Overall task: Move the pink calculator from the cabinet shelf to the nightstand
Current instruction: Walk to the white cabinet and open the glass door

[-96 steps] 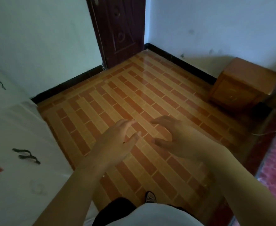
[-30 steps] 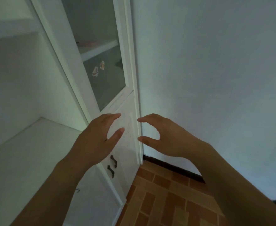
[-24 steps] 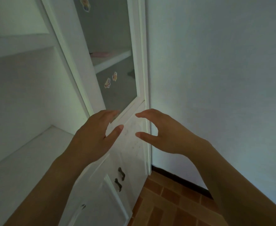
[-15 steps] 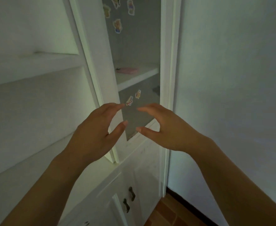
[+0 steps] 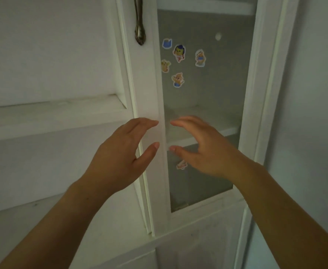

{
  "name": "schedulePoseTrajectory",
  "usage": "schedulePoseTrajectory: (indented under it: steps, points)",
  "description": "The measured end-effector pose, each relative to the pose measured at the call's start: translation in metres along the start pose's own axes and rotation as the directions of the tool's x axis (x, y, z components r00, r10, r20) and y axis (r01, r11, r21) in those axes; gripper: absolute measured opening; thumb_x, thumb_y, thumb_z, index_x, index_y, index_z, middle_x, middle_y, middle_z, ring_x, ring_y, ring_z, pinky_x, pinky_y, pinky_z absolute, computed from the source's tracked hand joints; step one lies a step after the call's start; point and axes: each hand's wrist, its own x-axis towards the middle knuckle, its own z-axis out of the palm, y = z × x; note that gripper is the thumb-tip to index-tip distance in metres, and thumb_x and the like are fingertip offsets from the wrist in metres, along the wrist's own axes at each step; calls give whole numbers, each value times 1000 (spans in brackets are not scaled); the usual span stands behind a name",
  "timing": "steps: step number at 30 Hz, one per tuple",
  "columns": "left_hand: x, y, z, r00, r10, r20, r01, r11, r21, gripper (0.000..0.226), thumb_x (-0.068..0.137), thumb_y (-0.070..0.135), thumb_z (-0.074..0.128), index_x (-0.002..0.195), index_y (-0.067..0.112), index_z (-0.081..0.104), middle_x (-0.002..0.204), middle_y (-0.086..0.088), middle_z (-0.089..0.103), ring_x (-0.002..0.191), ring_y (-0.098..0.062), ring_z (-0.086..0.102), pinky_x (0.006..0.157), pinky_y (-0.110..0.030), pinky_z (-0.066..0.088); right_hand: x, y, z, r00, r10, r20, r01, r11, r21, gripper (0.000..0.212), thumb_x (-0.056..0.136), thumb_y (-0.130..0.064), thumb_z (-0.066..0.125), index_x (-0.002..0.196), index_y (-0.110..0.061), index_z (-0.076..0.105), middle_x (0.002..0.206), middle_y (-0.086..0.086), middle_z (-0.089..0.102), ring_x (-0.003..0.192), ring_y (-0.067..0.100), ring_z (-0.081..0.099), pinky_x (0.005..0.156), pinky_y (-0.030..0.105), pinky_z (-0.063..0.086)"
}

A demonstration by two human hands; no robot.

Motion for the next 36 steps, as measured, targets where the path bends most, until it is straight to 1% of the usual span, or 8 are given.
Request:
schedulePoseTrajectory:
  steps: [2,3,6,11,18,27,31,36]
  points:
    - [7,4,-5,999,-13,-53,15,999,31,55,84,56,30,131,29,40,137,5,45,123,-14,43,98,-28,35,10,3,-7,998,-60,-11,60,998,15,55,85,-47,54,135,-34,34,142,-16,33,107,-16,22,81,-3,19]
    - [10,5,-7,997,-20,-78,24,999,47,54,85,54,32,131,28,41,137,4,45,122,-14,44,97,-28,35,14,4,-9,996,-85,-15,86,996,27,55,85,-46,55,135,-33,35,142,-14,33,111,-13,27,88,1,23]
    - [16,7,-15,990,-48,-131,61,993,97,53,85,51,35,131,26,41,139,3,43,125,-15,42,98,-28,33,28,6,-15,987,-152,-46,155,986,59,56,85,-45,56,135,-28,38,139,-10,36,123,5,38,102,31,38]
    - [24,4,-33,978,-53,-201,85,984,154,51,84,44,40,131,24,42,140,1,42,125,-16,42,98,-30,34,51,1,-24,957,-255,-138,258,966,4,57,86,-44,56,136,-25,36,144,-7,32,131,7,28,104,23,25]
    - [49,-16,-60,959,-5,-283,62,979,192,50,88,38,46,134,21,37,140,-1,40,124,-16,41,93,-25,32,83,-12,-31,907,-291,-306,293,955,-39,61,83,-45,54,136,-21,36,146,1,31,134,16,27,105,43,36]
    - [95,-33,-90,937,71,-343,-11,985,175,60,86,41,47,140,24,26,146,0,33,129,-17,36,99,-28,30,127,-43,-62,846,-335,-415,323,941,-101,66,83,-45,56,139,-20,29,147,1,28,131,17,31,103,43,38]
    - [106,-43,-97,933,72,-353,-25,990,136,64,83,49,43,140,26,26,146,2,33,130,-14,34,99,-27,28,142,-54,-74,837,-348,-422,303,937,-171,66,85,-42,57,140,-18,30,148,2,28,135,16,23,108,31,22]
    - [114,-46,-97,925,76,-373,-41,994,101,65,82,50,44,140,27,26,145,3,34,126,-13,37,97,-27,32,154,-61,-81,846,-350,-402,294,935,-196,68,87,-40,56,142,-18,25,150,1,25,138,16,19,110,31,17]
